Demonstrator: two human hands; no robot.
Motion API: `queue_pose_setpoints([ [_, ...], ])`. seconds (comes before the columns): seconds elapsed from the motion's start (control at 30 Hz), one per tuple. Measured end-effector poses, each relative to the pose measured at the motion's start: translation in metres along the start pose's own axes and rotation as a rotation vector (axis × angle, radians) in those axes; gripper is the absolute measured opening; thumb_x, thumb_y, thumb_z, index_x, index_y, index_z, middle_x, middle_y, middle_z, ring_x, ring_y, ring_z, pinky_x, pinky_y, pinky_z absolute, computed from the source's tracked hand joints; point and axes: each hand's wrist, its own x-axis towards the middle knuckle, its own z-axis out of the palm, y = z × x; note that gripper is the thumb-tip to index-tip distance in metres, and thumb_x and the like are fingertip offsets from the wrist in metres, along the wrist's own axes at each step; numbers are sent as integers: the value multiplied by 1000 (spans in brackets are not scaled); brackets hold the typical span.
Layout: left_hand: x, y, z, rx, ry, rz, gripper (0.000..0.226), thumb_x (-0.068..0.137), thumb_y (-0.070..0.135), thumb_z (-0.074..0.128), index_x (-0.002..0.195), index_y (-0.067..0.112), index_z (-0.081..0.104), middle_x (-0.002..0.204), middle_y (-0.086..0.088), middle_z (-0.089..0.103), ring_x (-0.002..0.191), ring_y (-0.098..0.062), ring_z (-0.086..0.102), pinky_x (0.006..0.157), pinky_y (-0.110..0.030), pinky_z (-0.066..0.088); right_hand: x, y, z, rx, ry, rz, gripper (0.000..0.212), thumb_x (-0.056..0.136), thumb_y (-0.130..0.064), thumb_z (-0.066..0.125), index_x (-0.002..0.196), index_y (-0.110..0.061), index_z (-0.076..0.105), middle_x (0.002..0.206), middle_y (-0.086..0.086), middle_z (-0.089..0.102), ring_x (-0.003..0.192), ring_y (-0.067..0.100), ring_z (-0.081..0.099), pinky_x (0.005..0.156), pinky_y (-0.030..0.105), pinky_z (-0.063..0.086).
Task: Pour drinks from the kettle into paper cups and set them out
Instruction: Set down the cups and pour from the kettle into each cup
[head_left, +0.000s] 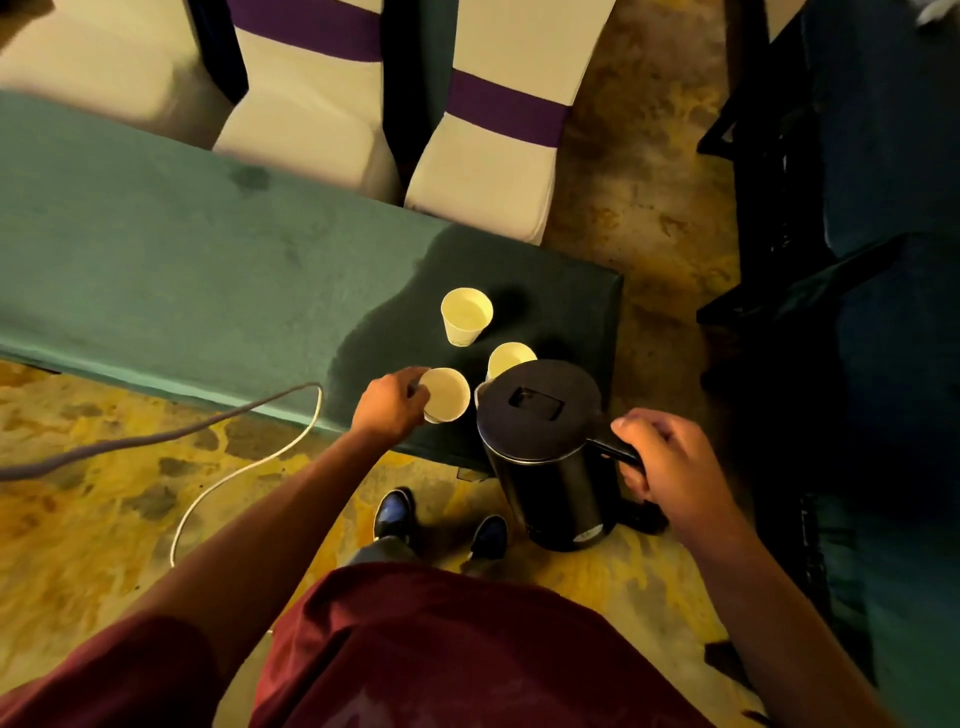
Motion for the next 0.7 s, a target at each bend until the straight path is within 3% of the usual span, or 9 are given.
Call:
queue_pose_setpoints([
  [0.17, 3, -8, -9, -41, -71, 29, 35, 96, 15, 51, 130, 15, 61, 88, -9, 69, 70, -24, 73, 70, -40, 62, -6, -7, 32, -31, 51, 23, 29, 96, -13, 59, 71, 0, 58, 49, 5, 42, 40, 12, 40, 40, 19, 33],
  [0.5, 5, -15, -13, -89, -112, 83, 34, 98, 17, 53, 131, 19, 60, 102, -8, 71, 75, -20, 72, 75, -42, 63, -9, -10, 53, -197, 53, 22, 38, 98, -20, 59, 74, 9, 52, 54, 13, 39, 39, 13, 35, 41, 24, 27],
  [0.7, 5, -15, -11, -102, -131, 104, 37, 99, 20, 53, 136, 19, 58, 110, -7, 70, 79, -18, 72, 80, -42, 62, -7, -10, 56, -269, 46, 13, 37, 98, -24, 60, 74, 5, 57, 48, 4, 43, 40, 12, 40, 41, 22, 31],
])
